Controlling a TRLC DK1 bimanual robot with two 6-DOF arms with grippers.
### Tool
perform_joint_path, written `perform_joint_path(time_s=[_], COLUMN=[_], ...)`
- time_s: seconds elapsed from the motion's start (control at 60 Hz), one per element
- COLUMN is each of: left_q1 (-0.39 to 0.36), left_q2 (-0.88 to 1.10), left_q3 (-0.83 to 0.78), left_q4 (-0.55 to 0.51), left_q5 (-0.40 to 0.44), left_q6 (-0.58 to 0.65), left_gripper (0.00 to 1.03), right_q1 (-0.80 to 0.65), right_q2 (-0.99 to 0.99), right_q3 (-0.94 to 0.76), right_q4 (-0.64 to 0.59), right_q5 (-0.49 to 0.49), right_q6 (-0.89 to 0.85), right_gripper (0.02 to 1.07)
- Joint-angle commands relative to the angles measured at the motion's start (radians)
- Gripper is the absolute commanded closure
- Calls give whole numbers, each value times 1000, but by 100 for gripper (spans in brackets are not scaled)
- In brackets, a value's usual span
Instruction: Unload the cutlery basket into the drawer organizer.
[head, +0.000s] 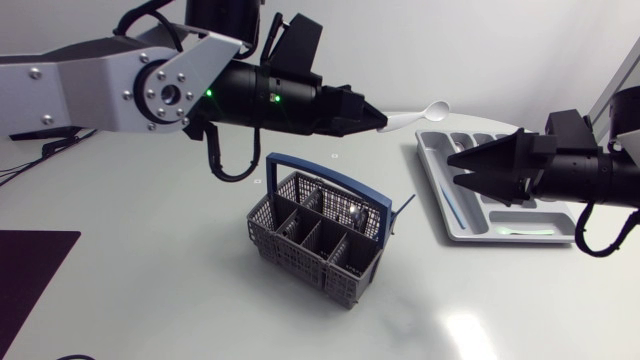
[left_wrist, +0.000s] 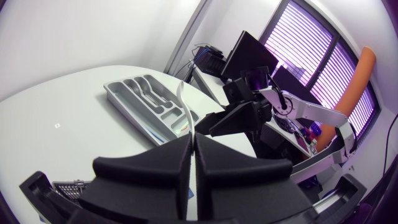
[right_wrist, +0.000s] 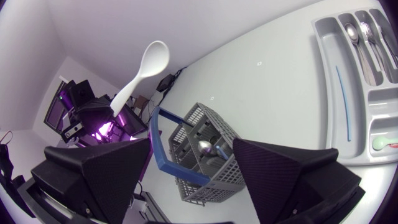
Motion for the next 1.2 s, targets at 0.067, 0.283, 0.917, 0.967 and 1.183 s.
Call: perform_joint_path(time_s=[0.067,0.283,0.917,0.967,1.183], left_q1=[16,-10,-32,-33,-35], left_q2=[55,107,170,168,166], left_q3=[-16,9,47,44,30], left_q4=[80,126,180,180,181], left_q5=[4,-60,-109,-112,-120], left_q6=[-92,-111,-125,-123,-120], left_gripper=[100,100,100,100,100], right_q1=[34,83,175,175,163], right_q2=[66,176,331,328,307], right_q3=[54,93,165,164,152], right_q4=[98,458,671,678,691], right_q5=[-20,-58,-15,-6,30], right_q6=[169,510,717,719,717], right_gripper=[12,23,59,66,84])
